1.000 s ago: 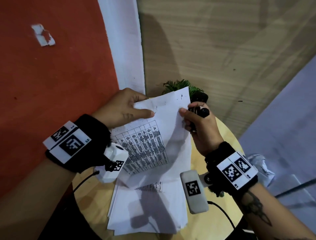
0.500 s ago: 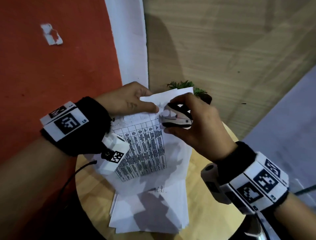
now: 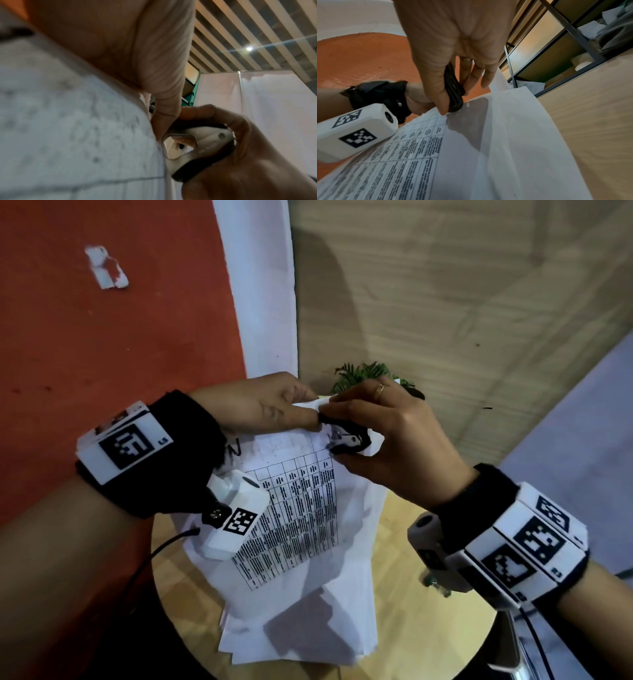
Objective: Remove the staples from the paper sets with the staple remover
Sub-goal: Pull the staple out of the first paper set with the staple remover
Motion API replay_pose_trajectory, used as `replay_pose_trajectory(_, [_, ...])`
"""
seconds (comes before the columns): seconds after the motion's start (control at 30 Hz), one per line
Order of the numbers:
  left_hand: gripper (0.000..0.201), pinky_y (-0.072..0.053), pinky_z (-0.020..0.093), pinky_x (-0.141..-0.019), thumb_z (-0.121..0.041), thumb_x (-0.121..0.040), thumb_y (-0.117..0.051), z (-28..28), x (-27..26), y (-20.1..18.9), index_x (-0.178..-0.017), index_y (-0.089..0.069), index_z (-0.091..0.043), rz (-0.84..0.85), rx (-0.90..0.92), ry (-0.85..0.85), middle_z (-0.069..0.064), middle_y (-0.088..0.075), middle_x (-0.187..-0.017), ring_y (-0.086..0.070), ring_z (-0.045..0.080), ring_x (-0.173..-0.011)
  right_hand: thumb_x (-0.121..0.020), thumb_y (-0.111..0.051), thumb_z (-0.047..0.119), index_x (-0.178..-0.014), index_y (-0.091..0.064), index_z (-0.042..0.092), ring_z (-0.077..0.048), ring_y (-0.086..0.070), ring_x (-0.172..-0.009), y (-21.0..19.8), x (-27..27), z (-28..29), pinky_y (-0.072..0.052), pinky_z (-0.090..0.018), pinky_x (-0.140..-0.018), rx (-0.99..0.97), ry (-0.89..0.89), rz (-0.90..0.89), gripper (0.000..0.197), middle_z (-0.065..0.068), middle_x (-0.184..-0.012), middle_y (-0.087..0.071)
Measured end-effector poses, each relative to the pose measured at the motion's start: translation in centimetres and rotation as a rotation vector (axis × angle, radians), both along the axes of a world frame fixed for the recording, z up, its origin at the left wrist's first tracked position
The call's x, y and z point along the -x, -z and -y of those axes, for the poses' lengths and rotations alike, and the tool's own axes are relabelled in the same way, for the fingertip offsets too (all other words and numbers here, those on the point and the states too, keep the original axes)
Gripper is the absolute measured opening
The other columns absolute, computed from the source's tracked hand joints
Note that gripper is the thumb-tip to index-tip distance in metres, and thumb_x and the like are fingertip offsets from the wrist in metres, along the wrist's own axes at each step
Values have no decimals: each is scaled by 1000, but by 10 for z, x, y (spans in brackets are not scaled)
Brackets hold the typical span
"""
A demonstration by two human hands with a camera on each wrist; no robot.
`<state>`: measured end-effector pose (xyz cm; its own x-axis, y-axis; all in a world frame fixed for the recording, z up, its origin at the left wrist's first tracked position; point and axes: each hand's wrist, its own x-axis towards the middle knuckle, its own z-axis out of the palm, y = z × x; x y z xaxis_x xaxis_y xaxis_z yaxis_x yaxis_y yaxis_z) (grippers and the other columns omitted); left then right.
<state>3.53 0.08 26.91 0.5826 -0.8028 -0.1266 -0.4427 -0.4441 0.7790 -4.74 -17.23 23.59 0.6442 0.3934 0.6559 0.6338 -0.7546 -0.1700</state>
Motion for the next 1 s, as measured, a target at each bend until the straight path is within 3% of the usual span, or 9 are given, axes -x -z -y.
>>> replay_pose_trajectory(0.07, [64,-41,39,-86,-47,-71,-59,-1,0,-3,-102,-62,9,-58,14,21,24,-64,-98,-52,21,-88,-65,-71,5,-103,-70,3,-35,-59,-85,-2,0,1,-41,-25,-76,16,-13,-12,38,-14,-94,-65])
replay_pose_trajectory(0.13, [63,-43,41,-91,-47,-70,-61,-1,-1,-5,-103,-63,7,-95,9,31,27,-65,-105,-55,20,-90,-65,-71,5,-102,-70,4,-35,-59,-85,-3,0,3,-41,-25,-75,24,-21,-29,37,-14,-93,-65])
replay_pose_trajectory(0.3, [54,-46,13,-81,-30,-71,-64,1,-5,1,-97,-58,17,-222,96,1,5,-65,-81,-59,6,-79,-65,-71,5,-103,-70,5,-37,-60,-85,-8,0,5,-41,-27,-74,50,-37,-45,38,-14,-94,-65])
replay_pose_trajectory(0.4, [44,-42,13,-83,-23,-77,-61,0,-4,1,-94,-59,17,-253,99,-20,-8,-65,-69,-60,0,-71,-65,-71,6,-104,-70,5,-36,-61,-86,-10,-1,5,-41,-25,-74,66,-57,-66,39,-14,-95,-65])
replay_pose_trajectory(0.47, [33,-40,18,-87,-22,-77,-70,-1,-2,-1,-86,-62,9,-273,80,-22,-11,-65,-66,-61,-2,-69,-66,-70,7,-105,-70,5,-35,-60,-87,-12,-1,5,-43,-24,-75,67,-72,-89,39,-14,-97,-65])
replay_pose_trajectory(0.57, [20,-30,33,-101,-34,-69,-70,-3,-1,-1,-66,-67,-15,-269,57,-49,-14,-64,-63,-59,-5,-67,-66,-70,7,-105,-70,6,-35,-61,-87,-15,0,5,-51,-34,-73,70,-84,-75,39,-13,-97,-65])
replay_pose_trajectory(0.67, [26,-34,28,-93,-41,-63,-67,-4,-3,0,-62,-66,-15,-303,92,-69,-10,-63,-64,-57,-1,-67,-66,-72,6,-106,-70,6,-36,-62,-86,-17,0,4,-52,-36,-71,74,-91,-23,40,-13,-97,-66])
replay_pose_trajectory(0.8, [17,-44,15,-72,-16,-76,-65,-5,-5,-1,-59,-63,-13,-342,122,-55,-7,-61,-63,-56,1,-63,-67,-74,7,-105,-70,5,-35,-61,-85,-16,1,5,-44,-33,-75,32,-91,1,38,-14,-98,-66])
replay_pose_trajectory(1.0, [16,-44,8,-69,-16,-80,-63,-5,-2,-7,-68,-59,-4,-334,120,-22,-9,-63,-64,-60,-1,-66,-67,-74,5,-103,-70,4,-35,-61,-85,-19,0,6,-44,-32,-74,49,-110,9,36,-14,-97,-67])
